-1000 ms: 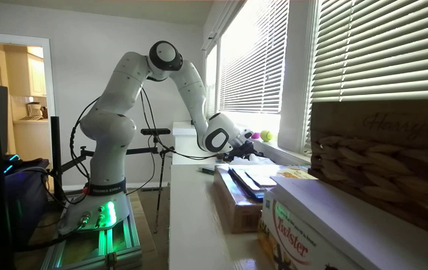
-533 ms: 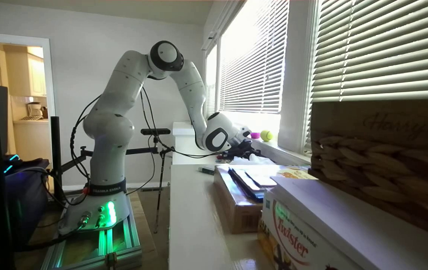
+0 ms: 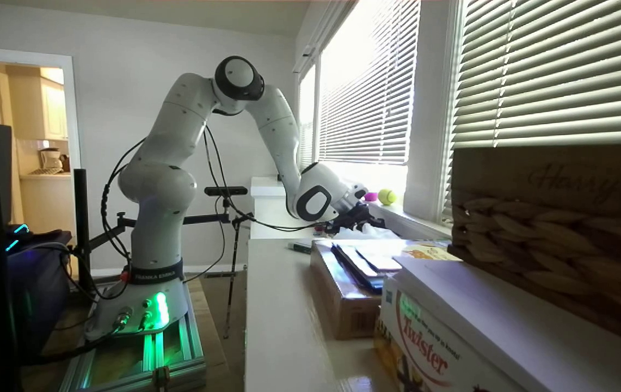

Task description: Use the white and red towel to wipe the mirror then place it back on the box.

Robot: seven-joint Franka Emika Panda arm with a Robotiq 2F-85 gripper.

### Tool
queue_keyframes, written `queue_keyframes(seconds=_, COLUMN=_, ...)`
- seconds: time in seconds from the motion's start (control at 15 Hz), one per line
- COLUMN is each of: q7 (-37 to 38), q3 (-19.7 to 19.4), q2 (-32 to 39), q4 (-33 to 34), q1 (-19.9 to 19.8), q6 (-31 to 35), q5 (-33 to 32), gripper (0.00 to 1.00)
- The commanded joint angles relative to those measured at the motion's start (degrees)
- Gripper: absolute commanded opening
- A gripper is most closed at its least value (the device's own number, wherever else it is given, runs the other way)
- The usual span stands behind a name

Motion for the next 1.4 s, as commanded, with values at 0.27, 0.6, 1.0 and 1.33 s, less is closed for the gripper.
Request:
queue_keyframes(seconds=0.27, q7=-3.8, q3=-9.5, q2=-1.2, q4=-1.3, q1=7.1, q6=1.8, q5=7.0, gripper=0.01)
queue_keyframes(seconds=0.6, q7=-0.9, q3=-3.8, q2=-1.8, q4=0.9, q1=5.0, q6=-0.2, q5=2.6, gripper=0.01)
queue_keyframes(seconds=1.0, q7=3.6, q3=16.1, q2=-4.5, q4=4.4, q1=-8.3, q6=-3.2, q5=-6.1, gripper=0.01)
queue_keyframes(seconds=1.33, q7=16.8, q3=30.6, q2=-2.6, q4=6.7, q1=-21.5, q6=-3.9, q5=-22.6, gripper=0.01)
